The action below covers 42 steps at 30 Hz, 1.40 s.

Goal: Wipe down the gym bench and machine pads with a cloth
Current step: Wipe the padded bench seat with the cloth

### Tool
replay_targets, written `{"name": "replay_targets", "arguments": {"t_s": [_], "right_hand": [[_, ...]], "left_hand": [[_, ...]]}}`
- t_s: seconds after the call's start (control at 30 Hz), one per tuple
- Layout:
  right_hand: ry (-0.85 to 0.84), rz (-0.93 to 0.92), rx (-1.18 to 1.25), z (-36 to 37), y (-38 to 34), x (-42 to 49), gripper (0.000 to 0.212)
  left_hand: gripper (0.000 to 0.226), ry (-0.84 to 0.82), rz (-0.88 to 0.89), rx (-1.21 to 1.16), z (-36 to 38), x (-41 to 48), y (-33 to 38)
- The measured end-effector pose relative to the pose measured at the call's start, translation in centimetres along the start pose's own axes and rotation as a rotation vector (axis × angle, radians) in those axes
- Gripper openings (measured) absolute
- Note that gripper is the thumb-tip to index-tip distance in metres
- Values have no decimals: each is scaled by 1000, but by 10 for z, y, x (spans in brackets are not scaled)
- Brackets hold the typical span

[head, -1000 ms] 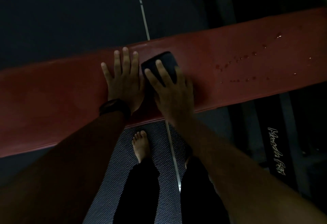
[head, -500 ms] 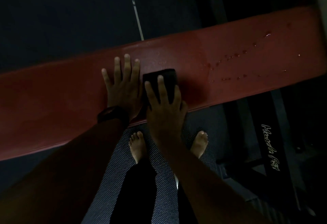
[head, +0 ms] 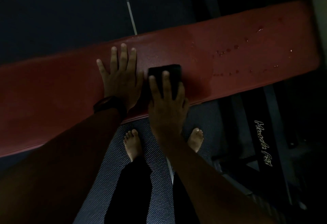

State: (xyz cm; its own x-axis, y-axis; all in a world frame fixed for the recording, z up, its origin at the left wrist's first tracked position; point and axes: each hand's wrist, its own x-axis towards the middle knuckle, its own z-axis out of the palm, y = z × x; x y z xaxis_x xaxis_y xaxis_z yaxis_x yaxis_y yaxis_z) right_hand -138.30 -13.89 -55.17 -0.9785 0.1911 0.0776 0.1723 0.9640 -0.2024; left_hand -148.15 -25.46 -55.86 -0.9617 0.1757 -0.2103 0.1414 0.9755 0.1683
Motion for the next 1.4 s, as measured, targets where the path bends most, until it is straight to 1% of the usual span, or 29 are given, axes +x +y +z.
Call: {"name": "replay_targets", "arguments": {"t_s": [0.07, 0.1, 0.13, 0.17, 0.2, 0.27, 0.33, 0.37, 0.4, 0.43, 0.47, 0.53, 0.6, 0.63, 0.67, 0.7, 0.83, 0.87, 0.9, 0.97, 1.03, 1.1, 1.13, 1.17, 1.2, 1.23, 1.33, 1.37, 1.4], "right_hand": [[-49, -265, -26, -1, 18, 29, 62], [-44, -358, -80, -2, 32, 49, 61], [-42, -403, -141, -4, 45, 66, 58], [-27, -380, -196, -5, 59, 80, 56], [-10, -287, -225, -7, 71, 90, 56], [39, 8, -187, -11, 86, 90, 58], [80, 285, -132, -9, 76, 67, 58], [103, 348, -114, -8, 64, 51, 59], [107, 357, -89, -6, 49, 34, 60], [92, 317, -50, -5, 33, 19, 61], [55, 228, -12, -3, 21, 7, 61], [-14, -67, 4, -1, 17, 3, 61], [-27, -326, -39, -1, 37, 38, 62], [-9, -391, -92, -1, 49, 60, 61], [-10, -394, -141, -1, 61, 79, 61], [-11, -325, -178, -2, 71, 94, 60], [64, 232, -151, -9, 88, 93, 64], [77, 311, -144, -8, 80, 78, 65], [88, 338, -131, -7, 69, 62, 64], [77, 251, -74, -4, 43, 36, 60], [11, -26, -24, -2, 30, 31, 58], [-34, -336, -49, -1, 43, 63, 58], [-31, -437, -91, -1, 52, 85, 58], [-26, -488, -139, -1, 63, 104, 57], [-6, -471, -180, -1, 72, 119, 55], [22, -378, -201, -3, 82, 129, 54], [76, 102, -132, -7, 89, 122, 62], [89, 234, -118, -6, 82, 109, 64], [102, 306, -110, -6, 71, 95, 65]], "left_hand": [[67, -3, -8, -9, -1, 2, 4], [65, -2, -16, -18, 0, 3, 5], [63, 0, -20, -19, 0, 4, 6], [62, 0, -18, -13, 1, 4, 6], [61, 1, -14, -6, 2, 4, 6], [61, 3, -7, 4, 3, 4, 6], [62, 3, -5, 16, 4, 4, 6], [62, 4, -11, 18, 5, 4, 6], [63, 4, -16, 17, 5, 5, 7], [63, 3, -18, 15, 5, 5, 9], [64, 1, -18, 14, 4, 5, 10], [64, -2, -16, 15, 3, 7, 14], [63, 1, -22, 17, 2, 10, 15], [62, 9, -24, 15, 2, 11, 16], [62, 14, -25, 14, 3, 13, 16], [62, 15, -23, 15, 3, 14, 17], [63, -1, -22, 13, 1, 16, 19], [64, -1, -24, 10, 1, 15, 19], [64, 1, -25, 6, 2, 15, 19], [65, -4, -20, 3, 1, 16, 20], [67, -8, -13, 4, 1, 18, 21], [65, -5, -18, -1, 0, 19, 23], [63, 1, -23, -4, 0, 21, 23], [61, 6, -22, -9, 1, 22, 23], [61, 9, -16, -4, 1, 23, 24], [62, 8, -9, 0, 0, 23, 24], [64, -3, -1, 16, 0, 24, 24], [65, -4, -6, 16, 0, 24, 23], [65, -5, -14, 11, -1, 24, 23]]}}
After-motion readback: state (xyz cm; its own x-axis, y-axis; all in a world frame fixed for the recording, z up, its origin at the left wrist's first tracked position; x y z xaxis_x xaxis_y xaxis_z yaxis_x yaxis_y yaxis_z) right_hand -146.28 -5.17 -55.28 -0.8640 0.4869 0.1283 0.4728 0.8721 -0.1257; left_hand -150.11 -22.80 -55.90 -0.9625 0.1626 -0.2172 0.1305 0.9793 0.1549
